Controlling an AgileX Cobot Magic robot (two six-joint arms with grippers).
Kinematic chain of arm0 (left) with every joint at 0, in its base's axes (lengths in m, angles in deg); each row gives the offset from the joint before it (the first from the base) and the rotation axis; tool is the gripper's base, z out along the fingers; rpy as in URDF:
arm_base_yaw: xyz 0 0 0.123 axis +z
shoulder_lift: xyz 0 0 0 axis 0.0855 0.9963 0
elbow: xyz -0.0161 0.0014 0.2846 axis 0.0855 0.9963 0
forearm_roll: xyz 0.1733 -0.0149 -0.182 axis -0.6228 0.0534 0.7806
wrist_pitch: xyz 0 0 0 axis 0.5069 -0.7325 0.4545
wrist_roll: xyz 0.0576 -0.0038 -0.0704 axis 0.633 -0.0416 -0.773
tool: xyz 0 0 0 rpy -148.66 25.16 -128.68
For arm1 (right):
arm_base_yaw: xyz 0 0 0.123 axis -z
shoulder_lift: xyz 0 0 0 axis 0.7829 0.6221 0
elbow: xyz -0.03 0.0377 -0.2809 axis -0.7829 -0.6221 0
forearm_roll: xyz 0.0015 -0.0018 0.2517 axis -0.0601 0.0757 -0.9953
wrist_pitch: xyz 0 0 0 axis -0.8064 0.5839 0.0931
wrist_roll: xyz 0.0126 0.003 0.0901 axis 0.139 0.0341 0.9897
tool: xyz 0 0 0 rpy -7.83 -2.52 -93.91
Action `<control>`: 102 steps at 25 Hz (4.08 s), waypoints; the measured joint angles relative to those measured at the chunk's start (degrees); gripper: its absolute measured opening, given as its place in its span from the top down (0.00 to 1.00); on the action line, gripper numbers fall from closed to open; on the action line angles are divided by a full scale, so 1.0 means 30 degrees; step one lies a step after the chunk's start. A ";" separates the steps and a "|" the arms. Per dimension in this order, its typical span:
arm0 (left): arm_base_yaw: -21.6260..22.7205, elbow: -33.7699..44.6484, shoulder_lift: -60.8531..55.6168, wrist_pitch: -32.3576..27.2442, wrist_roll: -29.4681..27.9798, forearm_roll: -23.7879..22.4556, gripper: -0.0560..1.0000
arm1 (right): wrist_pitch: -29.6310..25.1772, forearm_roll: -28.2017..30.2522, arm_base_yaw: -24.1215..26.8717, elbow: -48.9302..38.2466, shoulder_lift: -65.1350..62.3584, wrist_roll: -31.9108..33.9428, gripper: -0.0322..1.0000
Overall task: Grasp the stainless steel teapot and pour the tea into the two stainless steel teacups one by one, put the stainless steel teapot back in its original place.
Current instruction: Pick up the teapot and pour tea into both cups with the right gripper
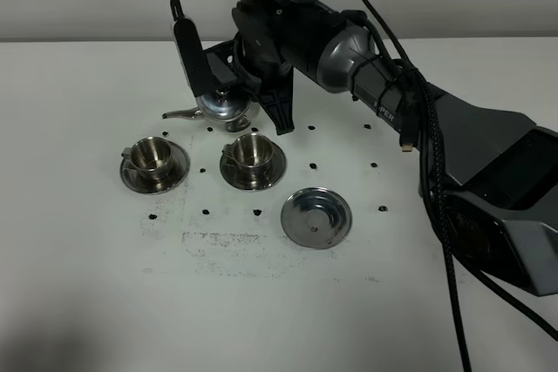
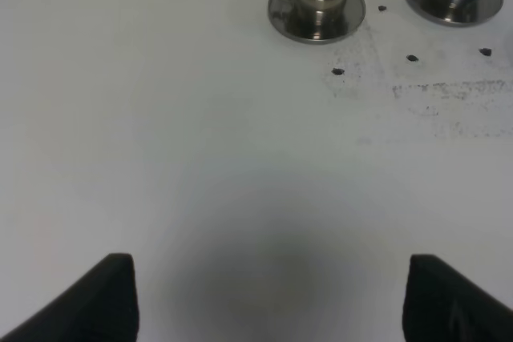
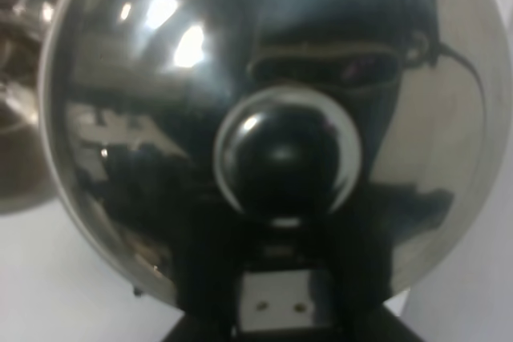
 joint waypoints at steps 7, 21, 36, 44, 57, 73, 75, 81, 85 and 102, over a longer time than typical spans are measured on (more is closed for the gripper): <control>0.0000 0.0000 0.0000 0.0000 0.0000 0.0000 0.32 | 0.0284 0.0905 -0.0246 0.0000 0.0319 -0.0056 0.80; 0.0000 0.0000 0.0000 0.0000 0.0000 0.0000 0.32 | 0.1316 0.2494 -0.0611 0.0000 0.0319 -0.0055 0.80; 0.0000 0.0000 0.0000 0.0000 0.0000 -0.0079 0.32 | 0.1321 0.4111 -0.1345 0.0000 0.0653 0.0280 0.80; 0.0000 0.0000 0.0000 0.0000 0.0000 -0.0174 0.32 | 0.1338 0.4615 -0.1497 0.0000 0.0653 0.0280 0.80; 0.0000 0.0000 0.0000 0.0000 0.0019 -0.0174 0.32 | 0.1313 0.5488 -0.1736 0.0000 0.0653 0.0301 0.80; 0.0000 0.0000 0.0000 0.0000 -0.0003 -0.0336 0.32 | 0.1257 0.6014 -0.1882 0.0000 0.0653 0.0344 0.80; 0.0000 0.0000 0.0000 0.0000 -0.0003 -0.0518 0.32 | 0.1257 0.6057 -0.1922 0.0000 0.0653 0.0344 0.80; 0.0000 0.0000 0.0000 0.0000 0.0012 -0.0629 0.32 | 0.1217 0.6404 -0.1922 0.0000 0.0653 0.0344 0.80; 0.0000 0.0000 0.0000 0.0000 -0.0008 -0.0635 0.32 | 0.1220 0.6556 -0.1922 0.0000 0.0653 0.0393 0.80; 0.0000 0.0000 0.0000 0.0000 -0.0008 -0.0635 0.32 | 0.1215 0.7007 -0.2011 0.0000 0.0653 0.0804 0.80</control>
